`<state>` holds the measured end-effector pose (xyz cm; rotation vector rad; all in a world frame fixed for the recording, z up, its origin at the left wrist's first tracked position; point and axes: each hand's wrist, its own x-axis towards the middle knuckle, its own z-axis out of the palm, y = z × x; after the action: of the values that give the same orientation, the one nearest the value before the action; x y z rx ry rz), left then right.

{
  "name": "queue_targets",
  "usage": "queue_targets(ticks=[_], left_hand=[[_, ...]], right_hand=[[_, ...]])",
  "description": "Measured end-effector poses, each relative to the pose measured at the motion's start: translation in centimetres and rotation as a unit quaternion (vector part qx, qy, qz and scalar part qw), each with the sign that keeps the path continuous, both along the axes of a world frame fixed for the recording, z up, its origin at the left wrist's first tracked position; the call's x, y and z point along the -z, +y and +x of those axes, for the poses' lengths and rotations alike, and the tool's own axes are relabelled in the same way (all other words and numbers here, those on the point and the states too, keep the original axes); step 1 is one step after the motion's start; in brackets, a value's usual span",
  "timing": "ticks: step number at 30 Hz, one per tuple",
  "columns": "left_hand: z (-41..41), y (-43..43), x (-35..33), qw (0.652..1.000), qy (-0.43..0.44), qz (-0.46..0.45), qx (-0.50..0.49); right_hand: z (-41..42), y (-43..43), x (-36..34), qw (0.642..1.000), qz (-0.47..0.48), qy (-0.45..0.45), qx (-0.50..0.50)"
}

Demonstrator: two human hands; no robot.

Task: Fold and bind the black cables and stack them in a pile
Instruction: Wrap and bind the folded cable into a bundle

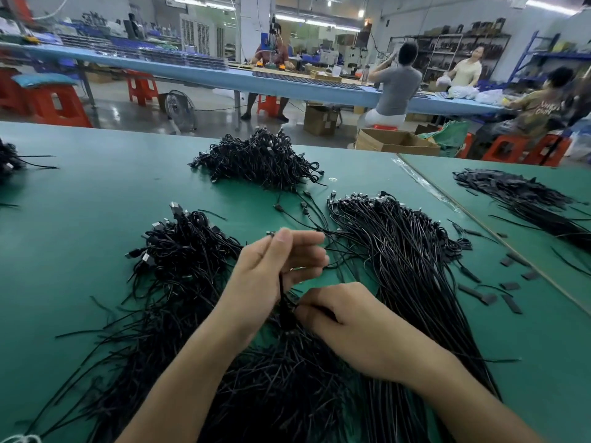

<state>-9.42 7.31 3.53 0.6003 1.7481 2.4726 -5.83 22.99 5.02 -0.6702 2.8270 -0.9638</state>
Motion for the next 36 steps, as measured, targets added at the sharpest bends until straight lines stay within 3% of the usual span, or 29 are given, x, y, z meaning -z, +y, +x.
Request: queue_targets(ticks=[2, 4, 5, 8, 14, 19, 23, 25, 27, 28, 31, 33, 36], left_hand=[[0.1, 0.2, 0.4, 0.977, 0.084, -0.181, -0.072], [0.4, 0.4, 0.4, 0.947, 0.116, -0.294, -0.053], [0.5, 0.5, 0.4, 0.949, 0.1, -0.297, -0.029], [0.9, 0.4, -0.3, 0.979, 0.003, -0.184, 0.082], [1.6, -0.6, -1.7, 0.97, -0.072, -0.111, 0.205], [1.6, -0.5, -1.5, 0.971, -0.067, 0.039, 0.227], [0.6, -0.1, -0.9, 0.973, -0.076, 0.177, 0.125], [-0.1, 0.1, -0.2, 0.99, -0.052, 0.129, 0.01], [-0.5, 0.2, 0.4, 0.992, 0.006, -0.015, -0.121], [-0.5, 0.3, 0.6, 0.985, 0.039, -0.093, -0.141], [0.4, 0.8, 0.6, 0.969, 0.061, -0.237, -0.029], [1.2, 1.1, 0.0, 0.981, -0.016, -0.181, 0.073], [1.7, 0.6, -0.9, 0.984, -0.067, -0.119, 0.117]], right_hand=[[0.2, 0.5, -1.0, 1.0, -0.014, 0.022, 0.003], [0.0, 1.2, -2.2, 0.997, -0.062, 0.046, 0.022], [-0.2, 1.5, -2.7, 0.994, -0.086, 0.06, 0.033], [-0.8, 2.1, -3.6, 0.981, -0.163, 0.086, 0.06], [-1.1, 0.6, -2.2, 0.954, -0.292, 0.014, 0.069], [-0.7, -0.2, -1.0, 0.968, -0.241, -0.056, 0.048], [-0.1, 0.3, -1.0, 0.997, -0.055, -0.033, 0.044], [0.3, 0.5, -1.2, 0.999, -0.011, -0.025, 0.022], [0.3, 1.0, -1.8, 1.0, -0.025, 0.012, 0.015], [0.1, 1.3, -2.1, 0.998, -0.038, 0.041, 0.025], [-0.5, 1.9, -3.2, 0.989, -0.086, 0.103, 0.064], [-0.8, 2.1, -3.7, 0.982, -0.128, 0.118, 0.075], [-1.2, 2.0, -3.9, 0.971, -0.203, 0.106, 0.071]])
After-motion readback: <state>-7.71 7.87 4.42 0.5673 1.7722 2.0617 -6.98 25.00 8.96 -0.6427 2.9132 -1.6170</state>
